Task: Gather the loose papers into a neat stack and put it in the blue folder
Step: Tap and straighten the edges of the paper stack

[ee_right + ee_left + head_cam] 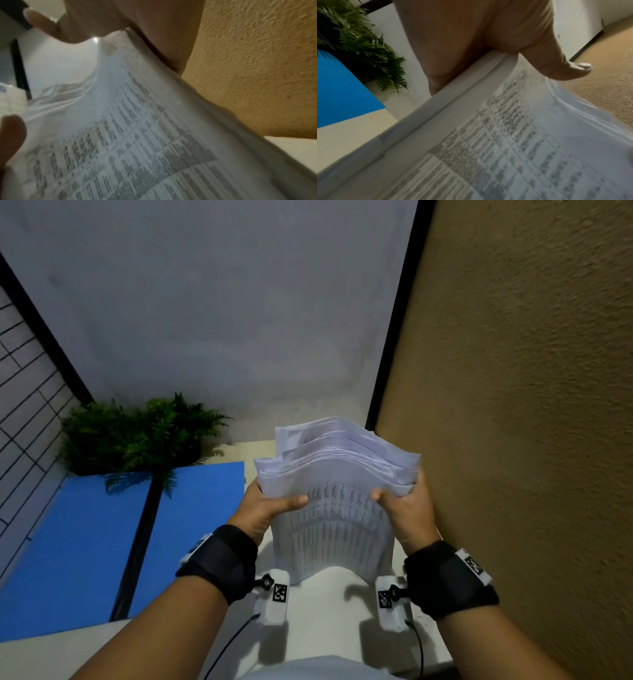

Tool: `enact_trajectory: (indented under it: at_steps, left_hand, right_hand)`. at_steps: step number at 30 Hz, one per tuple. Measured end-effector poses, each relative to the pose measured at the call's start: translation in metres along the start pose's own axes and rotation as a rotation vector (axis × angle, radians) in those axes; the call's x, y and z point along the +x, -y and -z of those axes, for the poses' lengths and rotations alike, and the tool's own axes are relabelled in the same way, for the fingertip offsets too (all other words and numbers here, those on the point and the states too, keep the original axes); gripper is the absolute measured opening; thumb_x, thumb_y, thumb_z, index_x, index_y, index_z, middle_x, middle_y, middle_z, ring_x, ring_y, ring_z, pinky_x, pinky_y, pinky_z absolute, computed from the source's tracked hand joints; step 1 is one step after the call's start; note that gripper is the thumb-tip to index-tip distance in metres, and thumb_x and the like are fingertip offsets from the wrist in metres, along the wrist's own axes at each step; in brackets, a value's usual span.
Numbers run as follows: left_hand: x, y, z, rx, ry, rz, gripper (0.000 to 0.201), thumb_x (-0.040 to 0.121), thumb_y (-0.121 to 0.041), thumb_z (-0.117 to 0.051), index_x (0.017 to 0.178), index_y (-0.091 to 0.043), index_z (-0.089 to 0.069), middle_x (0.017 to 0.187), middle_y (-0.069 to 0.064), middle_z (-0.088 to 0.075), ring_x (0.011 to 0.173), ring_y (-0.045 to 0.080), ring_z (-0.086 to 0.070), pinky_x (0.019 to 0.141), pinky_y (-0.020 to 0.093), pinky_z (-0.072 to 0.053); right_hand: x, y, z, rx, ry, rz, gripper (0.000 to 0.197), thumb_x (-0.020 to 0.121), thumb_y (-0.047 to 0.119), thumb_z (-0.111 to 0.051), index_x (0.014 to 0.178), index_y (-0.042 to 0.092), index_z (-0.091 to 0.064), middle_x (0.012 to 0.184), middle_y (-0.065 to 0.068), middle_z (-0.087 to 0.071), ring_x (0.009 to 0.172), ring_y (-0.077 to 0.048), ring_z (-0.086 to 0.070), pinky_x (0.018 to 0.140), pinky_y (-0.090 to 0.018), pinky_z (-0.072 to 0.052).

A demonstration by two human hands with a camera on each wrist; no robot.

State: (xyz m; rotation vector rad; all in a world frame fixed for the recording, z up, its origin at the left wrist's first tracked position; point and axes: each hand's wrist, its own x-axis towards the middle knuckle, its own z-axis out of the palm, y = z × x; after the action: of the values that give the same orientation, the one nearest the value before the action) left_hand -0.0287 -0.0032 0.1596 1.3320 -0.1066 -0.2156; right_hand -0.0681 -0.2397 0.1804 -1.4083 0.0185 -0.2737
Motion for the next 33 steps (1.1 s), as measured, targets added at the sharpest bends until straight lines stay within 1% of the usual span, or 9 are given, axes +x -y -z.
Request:
enact_trajectory:
  at_steps: [3, 6, 8, 10, 14, 18, 23, 28, 33]
  left_hand:
    - [-0.002, -0.007, 0.001, -0.015, -0.056, -0.085, 0.104, 0.036, -0.042, -0.097, 0.127, -0.011, -0.057, 0.117, 0.008, -0.072, 0.109, 0.025, -0.068, 0.081, 0.029, -0.057]
    - [-0.006, -0.016, -0.003, -0.025, -0.076, -0.145, 0.107, 0.037, -0.051, -0.095, 0.127, -0.016, -0.048, 0.118, 0.007, -0.068, 0.102, 0.016, -0.070, 0.077, 0.025, -0.056]
    - [-0.008, -0.020, -0.010, -0.044, -0.087, -0.160, 0.100, 0.037, -0.059, -0.091, 0.122, -0.028, -0.049, 0.115, 0.003, -0.066, 0.093, 0.010, -0.070, 0.073, 0.024, -0.056]
    - [-0.010, -0.023, -0.015, -0.052, -0.119, -0.182, 0.098, 0.039, -0.065, -0.087, 0.125, -0.035, -0.048, 0.117, 0.001, -0.065, 0.094, 0.013, -0.070, 0.072, 0.027, -0.057]
    - [-0.011, -0.028, -0.019, -0.003, -0.166, -0.252, 0.092, 0.053, -0.065, -0.081, 0.132, -0.034, -0.046, 0.126, 0.012, -0.058, 0.106, 0.026, -0.065, 0.075, 0.032, -0.058]
    - [-0.011, -0.032, -0.022, 0.081, -0.212, -0.306, 0.065, 0.066, -0.050, -0.076, 0.125, -0.035, -0.051, 0.121, 0.010, -0.061, 0.104, 0.025, -0.065, 0.078, 0.035, -0.060]
    - [-0.009, -0.034, -0.029, 0.120, -0.327, -0.349, 0.040, 0.076, -0.043, -0.072, 0.113, -0.034, -0.056, 0.105, 0.000, -0.061, 0.093, 0.015, -0.062, 0.070, 0.022, -0.055]
    - [-0.009, -0.033, -0.031, 0.147, -0.388, -0.344, 0.050, 0.071, -0.057, -0.069, 0.112, -0.030, -0.058, 0.106, 0.001, -0.060, 0.099, 0.020, -0.060, 0.082, 0.034, -0.056]
    - [-0.008, -0.035, -0.038, 0.194, -0.468, -0.371, 0.034, 0.083, -0.040, -0.071, 0.111, -0.024, -0.060, 0.097, -0.005, -0.058, 0.092, 0.012, -0.055, 0.081, 0.028, -0.051]
  right_hand:
    - [-0.002, 0.005, 0.000, 0.035, -0.125, 0.046, 0.084, 0.049, 0.078, -0.073, 0.115, 0.034, -0.047, 0.118, -0.008, -0.062, 0.109, -0.029, -0.065, 0.090, -0.053, -0.054]
    - [-0.004, 0.010, -0.004, -0.039, -0.154, 0.159, 0.074, 0.063, 0.082, -0.058, 0.118, 0.035, -0.042, 0.117, -0.011, -0.057, 0.100, -0.025, -0.064, 0.083, -0.048, -0.057]
    - [-0.008, 0.013, -0.010, -0.151, -0.190, 0.278, 0.055, 0.080, 0.075, -0.046, 0.121, 0.038, -0.042, 0.121, -0.013, -0.053, 0.104, -0.028, -0.060, 0.084, -0.050, -0.054]
    - [-0.011, 0.015, -0.013, -0.262, -0.252, 0.399, 0.040, 0.092, 0.054, -0.040, 0.127, 0.034, -0.042, 0.127, -0.011, -0.050, 0.113, -0.026, -0.054, 0.096, -0.047, -0.048]
    - [-0.014, 0.020, -0.015, -0.477, -0.266, 0.514, 0.038, 0.091, 0.034, -0.046, 0.128, 0.024, -0.052, 0.126, 0.001, -0.042, 0.116, 0.009, -0.042, 0.096, -0.006, -0.038]
    - [-0.011, 0.024, -0.016, -0.500, -0.253, 0.474, 0.025, 0.088, 0.029, -0.062, 0.113, 0.031, -0.063, 0.122, 0.014, -0.042, 0.117, 0.006, -0.044, 0.096, -0.022, -0.046]
    - [-0.007, 0.027, -0.019, -0.509, -0.330, 0.461, 0.008, 0.090, 0.013, -0.063, 0.089, 0.021, -0.063, 0.113, 0.004, -0.048, 0.103, 0.014, -0.046, 0.083, -0.001, -0.040]
    - [-0.008, 0.018, -0.018, -0.469, -0.439, 0.442, 0.006, 0.095, 0.014, -0.048, 0.096, 0.019, -0.050, 0.110, -0.001, -0.053, 0.095, 0.012, -0.046, 0.080, -0.002, -0.036]
    - [-0.011, 0.016, -0.021, -0.458, -0.440, 0.484, 0.005, 0.092, 0.015, -0.048, 0.093, 0.019, -0.051, 0.112, 0.000, -0.050, 0.104, 0.013, -0.044, 0.088, -0.004, -0.036]
